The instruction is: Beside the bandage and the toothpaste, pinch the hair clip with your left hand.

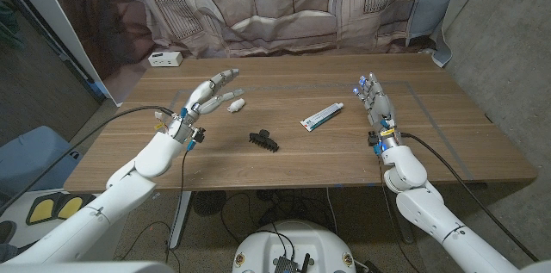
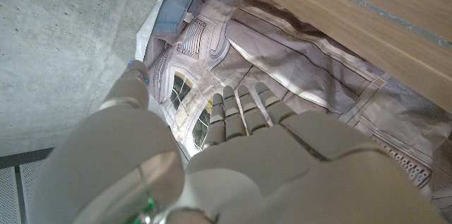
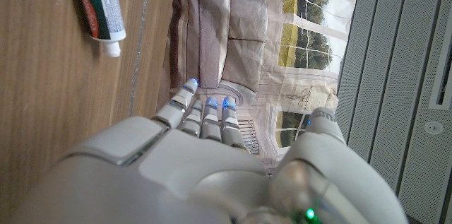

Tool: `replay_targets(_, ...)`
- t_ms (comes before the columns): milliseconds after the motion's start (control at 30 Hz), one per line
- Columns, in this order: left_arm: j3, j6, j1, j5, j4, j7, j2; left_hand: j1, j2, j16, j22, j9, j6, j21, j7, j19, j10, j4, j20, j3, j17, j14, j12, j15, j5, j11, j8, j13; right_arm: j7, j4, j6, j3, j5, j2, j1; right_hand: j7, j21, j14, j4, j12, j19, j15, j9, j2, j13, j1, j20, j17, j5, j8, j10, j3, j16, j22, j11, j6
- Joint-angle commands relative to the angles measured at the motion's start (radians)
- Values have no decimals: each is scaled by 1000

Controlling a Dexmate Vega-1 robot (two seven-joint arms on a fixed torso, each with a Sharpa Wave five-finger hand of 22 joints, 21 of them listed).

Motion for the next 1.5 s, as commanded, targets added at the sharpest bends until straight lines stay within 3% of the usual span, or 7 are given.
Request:
replay_targets(33,-59,-18,72,81,-43,54,20,76,-19,0,-1,4,44,1,-13,33,34,3,-4,17,0,29,2,-17,3,-23,6,5,-49,-39,15,-6,-54,12,-37,0,3,4,-9,7,4,3,2,3,3,14,6,1,1,6,13,2,10,6,0,8)
replay_targets(200,-100,5,121,118,-85,70,39,99,-28,-3,-1,4,62,-4,-20,31,53,8,6,18,-1,32,4,-24,2,-31,6,5,-68,-51,25,-9,-76,22,-51,-2,3,5,-10,7,4,2,2,4,3,15,7,1,1,6,16,2,10,6,0,12)
replay_targets(400,-160,68,185,191,-148,113,50,110,-50,-18,1,5,95,-39,-52,-132,74,30,36,3,0,-10,-7,-40,0,-56,-7,4,-88,-61,31,-14,-94,36,-68,-3,3,5,-11,8,4,4,2,4,4,16,8,1,0,7,18,2,10,6,-2,15)
replay_targets(600,-183,107,205,224,-176,111,63,114,-50,-19,2,6,138,-37,-72,-228,93,35,84,-1,0,-44,-11,-45,3,-76,-4,4,-109,-80,26,-15,-114,40,-85,-5,3,6,-12,8,3,3,2,3,4,15,11,1,0,7,21,2,10,6,-2,20)
replay_targets(667,-186,118,206,231,-182,103,70,117,-49,-18,3,6,147,-34,-83,-238,104,35,94,-1,0,-48,-9,-46,4,-93,-4,4,-116,-86,27,-14,-119,41,-92,-6,2,7,-13,8,2,3,2,3,4,15,12,1,0,7,22,2,10,6,-4,20)
replay_targets(900,-203,165,218,267,-224,74,108,136,-43,-14,3,7,155,-26,-93,-242,117,29,106,6,0,-50,-9,-54,8,-115,-6,4,-136,-101,37,-5,-138,46,-112,-11,2,8,-13,7,1,2,2,3,4,15,12,1,0,7,22,2,11,6,-7,23)
replay_targets(1500,-332,331,344,398,-404,22,170,199,-36,-10,2,7,169,-11,-116,-209,134,15,113,26,-1,-42,-15,-71,16,-137,-10,4,-118,-103,40,-9,-142,43,-114,-14,2,10,-16,6,0,3,2,3,5,14,16,2,-1,6,26,1,11,6,-12,26)
